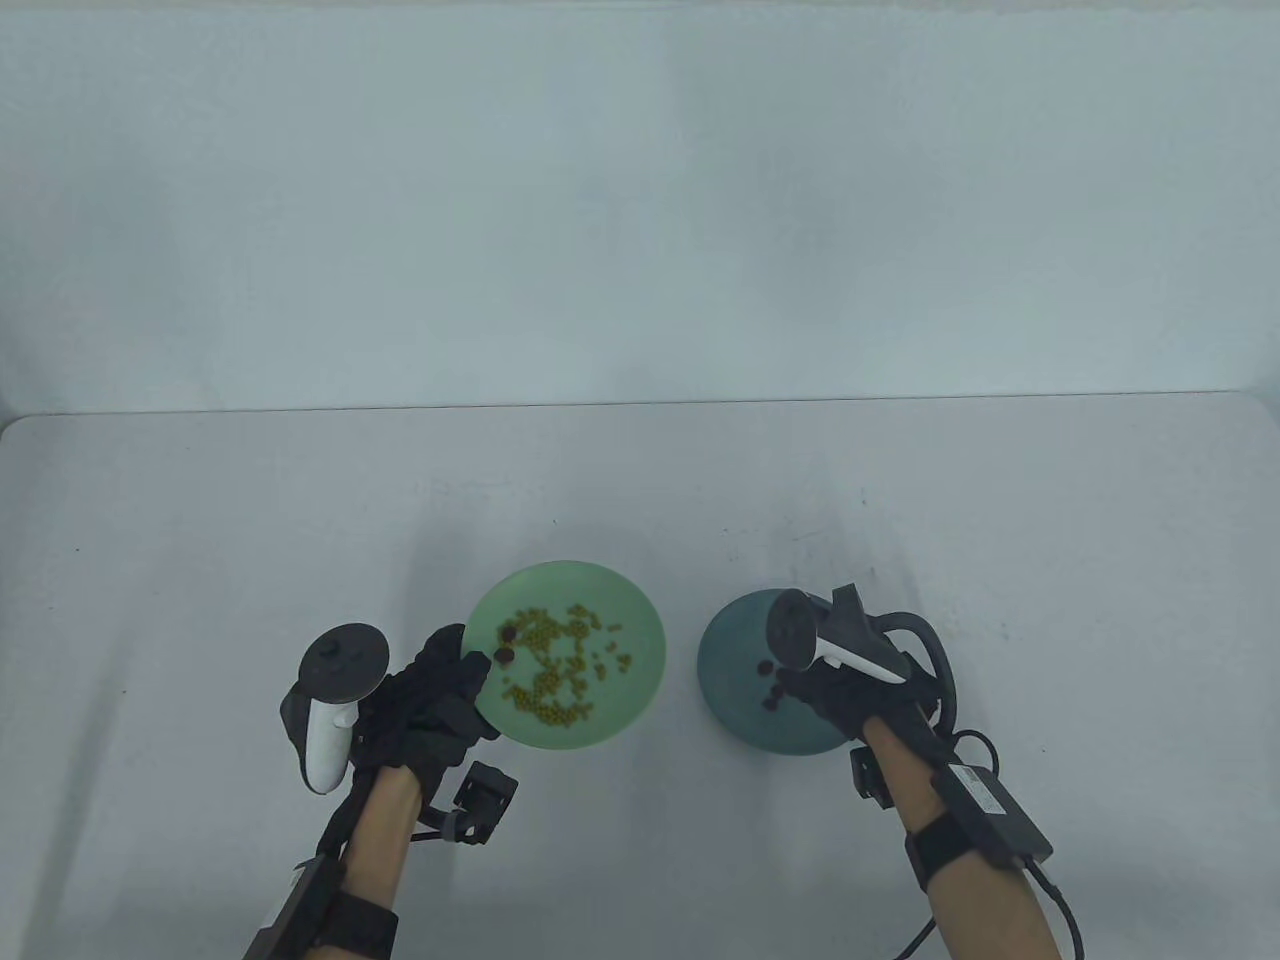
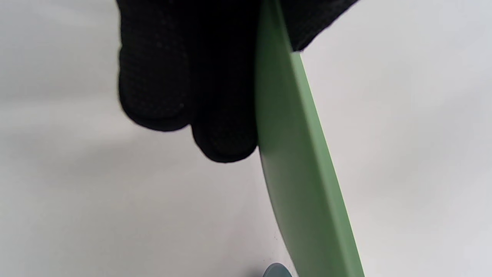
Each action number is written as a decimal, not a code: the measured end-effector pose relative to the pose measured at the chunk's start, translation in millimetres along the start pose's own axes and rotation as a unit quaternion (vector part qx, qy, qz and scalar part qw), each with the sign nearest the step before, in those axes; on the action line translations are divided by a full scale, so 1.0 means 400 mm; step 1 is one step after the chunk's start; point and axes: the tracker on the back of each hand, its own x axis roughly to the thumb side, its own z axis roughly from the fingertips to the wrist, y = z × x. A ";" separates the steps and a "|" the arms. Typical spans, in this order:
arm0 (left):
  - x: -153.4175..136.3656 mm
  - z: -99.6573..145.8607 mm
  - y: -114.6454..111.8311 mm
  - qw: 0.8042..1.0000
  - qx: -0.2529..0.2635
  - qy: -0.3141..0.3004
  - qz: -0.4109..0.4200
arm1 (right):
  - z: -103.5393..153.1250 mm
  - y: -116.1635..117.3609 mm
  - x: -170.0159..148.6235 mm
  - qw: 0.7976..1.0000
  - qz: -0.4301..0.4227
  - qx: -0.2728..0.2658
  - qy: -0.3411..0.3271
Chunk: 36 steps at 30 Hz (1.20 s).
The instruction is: Pick cranberries with hand pinch into plate
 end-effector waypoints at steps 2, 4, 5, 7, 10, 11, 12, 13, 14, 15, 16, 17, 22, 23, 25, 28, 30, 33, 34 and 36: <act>0.000 0.000 0.000 1.000 0.000 0.000 0.001 | -0.003 0.009 -0.003 1.000 0.001 0.002 0.005; 0.000 0.000 0.001 1.000 0.000 0.000 0.001 | -0.006 0.016 -0.005 1.000 0.002 0.006 0.008; 0.000 0.000 0.001 1.000 0.000 0.000 0.001 | -0.007 0.017 -0.005 1.000 0.003 0.007 0.009; 0.000 0.001 0.001 1.000 0.000 0.000 0.001 | -0.008 0.022 -0.005 1.000 0.005 0.008 0.011; -0.001 0.001 0.002 1.000 0.000 0.000 0.001 | -0.009 0.028 -0.005 1.000 0.008 0.009 0.015; -0.001 0.001 0.002 1.000 0.000 0.000 0.001 | -0.009 0.028 -0.006 1.000 0.009 0.008 0.016; -0.001 0.001 0.002 1.000 0.000 0.000 0.001 | -0.008 0.028 -0.007 1.000 0.008 0.003 0.019; -0.001 0.001 0.002 1.000 0.000 0.000 0.001 | -0.009 0.026 -0.008 1.000 0.008 -0.001 0.020; -0.001 0.001 0.001 1.000 -0.001 0.000 0.001 | -0.008 0.023 -0.009 1.000 0.006 -0.002 0.021; -0.001 0.001 0.001 1.000 -0.001 0.000 0.000 | -0.006 0.017 -0.012 1.000 0.005 -0.006 0.022; -0.001 0.000 0.001 1.000 -0.001 0.000 0.000 | -0.004 0.012 -0.013 1.000 0.004 -0.011 0.023; -0.001 0.000 0.001 1.000 -0.001 0.001 0.000 | -0.001 0.004 -0.014 1.000 0.003 -0.016 0.023; -0.001 0.000 0.001 1.000 -0.001 0.000 0.001 | 0.016 -0.045 -0.010 0.999 0.003 -0.037 0.017; -0.001 0.000 0.001 1.000 -0.001 0.000 0.002 | 0.022 -0.060 -0.006 0.999 0.006 -0.044 0.013; 0.000 0.000 0.001 1.000 -0.001 0.000 0.001 | 0.033 -0.088 0.005 0.998 0.010 -0.057 0.006; 0.000 0.000 -0.001 1.000 -0.002 -0.001 0.001 | 0.053 -0.141 0.031 0.996 0.018 -0.081 -0.011; -0.001 -0.001 -0.001 1.000 -0.002 0.000 0.001 | 0.066 -0.176 0.052 0.995 0.024 -0.097 -0.022; 0.000 -0.001 -0.003 1.000 -0.004 0.000 0.003 | 0.088 -0.234 0.096 0.991 0.033 -0.124 -0.047; 0.000 0.000 -0.003 1.000 -0.004 -0.001 0.003 | 0.095 -0.252 0.114 0.989 0.037 -0.132 -0.057; 0.000 0.000 -0.003 1.000 -0.004 -0.001 0.003 | 0.109 -0.284 0.152 0.986 0.043 -0.145 -0.076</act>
